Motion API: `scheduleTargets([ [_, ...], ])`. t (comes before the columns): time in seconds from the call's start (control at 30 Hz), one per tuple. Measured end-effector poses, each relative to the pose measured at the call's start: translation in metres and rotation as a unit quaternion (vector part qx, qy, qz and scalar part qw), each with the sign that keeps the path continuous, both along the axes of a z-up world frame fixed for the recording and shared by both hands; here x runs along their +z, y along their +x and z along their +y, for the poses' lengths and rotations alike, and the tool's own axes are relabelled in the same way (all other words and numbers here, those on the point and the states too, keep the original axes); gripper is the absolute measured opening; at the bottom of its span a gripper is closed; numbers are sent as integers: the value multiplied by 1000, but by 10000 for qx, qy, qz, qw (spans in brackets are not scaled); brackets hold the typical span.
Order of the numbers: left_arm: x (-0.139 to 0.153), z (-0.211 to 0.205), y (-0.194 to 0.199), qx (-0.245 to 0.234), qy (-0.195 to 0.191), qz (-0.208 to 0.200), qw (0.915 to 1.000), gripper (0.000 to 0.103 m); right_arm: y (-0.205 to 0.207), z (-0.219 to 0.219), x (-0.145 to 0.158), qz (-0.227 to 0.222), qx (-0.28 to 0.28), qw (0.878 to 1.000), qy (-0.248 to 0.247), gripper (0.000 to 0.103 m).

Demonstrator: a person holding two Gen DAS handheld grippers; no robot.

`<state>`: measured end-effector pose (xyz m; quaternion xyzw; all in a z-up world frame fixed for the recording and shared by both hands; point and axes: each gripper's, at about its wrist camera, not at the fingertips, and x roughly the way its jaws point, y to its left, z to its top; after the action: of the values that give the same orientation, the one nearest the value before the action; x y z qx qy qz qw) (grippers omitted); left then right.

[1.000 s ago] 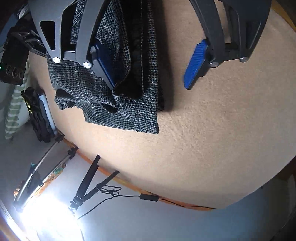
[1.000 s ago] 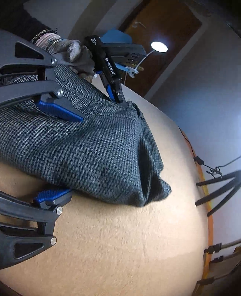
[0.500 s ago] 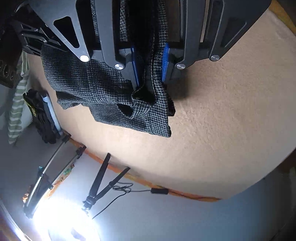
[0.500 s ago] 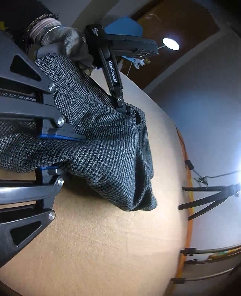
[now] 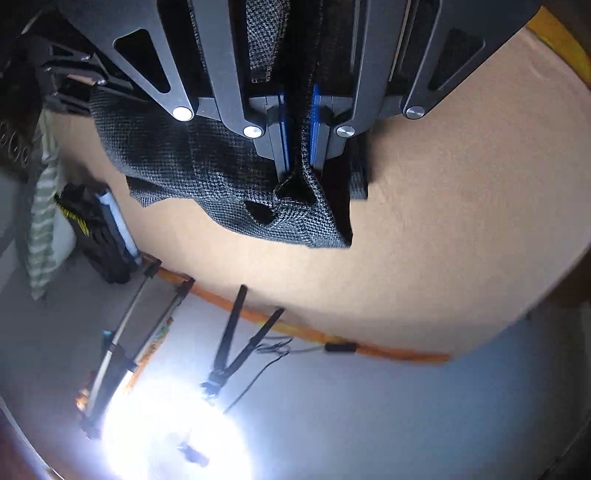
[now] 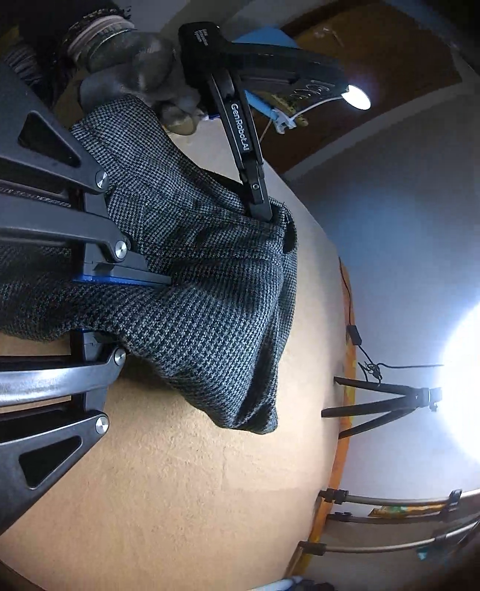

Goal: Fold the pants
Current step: 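Lift the folded trousers with both grippers and carry them toward the clothes stack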

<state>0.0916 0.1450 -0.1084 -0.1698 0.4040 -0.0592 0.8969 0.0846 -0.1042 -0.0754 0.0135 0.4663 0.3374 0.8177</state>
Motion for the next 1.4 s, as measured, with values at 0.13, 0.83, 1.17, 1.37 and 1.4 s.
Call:
scheduleTargets([
  [0.13,-15,9,9,99,-188,445,9988,30,9,-5,-14,364,-184,9991,86,25],
  [0.83,-41,-5,27,-142,-250,620,9977,26,36,-5,-53,1221,-3,9892,812,39],
  [1.17,-12,-12,11,-182,-165,157,9996,19,13,12,-22,403,8,9988,287,15],
  [1.37,17,-19,-7,-284,-143,-266,9991,18,-9,13,9,-50,33,9998,189,14],
  [1.4,22,-20,-10,-304,-169,-328,9989,18,-11,12,14,-109,25,9998,182,14],
])
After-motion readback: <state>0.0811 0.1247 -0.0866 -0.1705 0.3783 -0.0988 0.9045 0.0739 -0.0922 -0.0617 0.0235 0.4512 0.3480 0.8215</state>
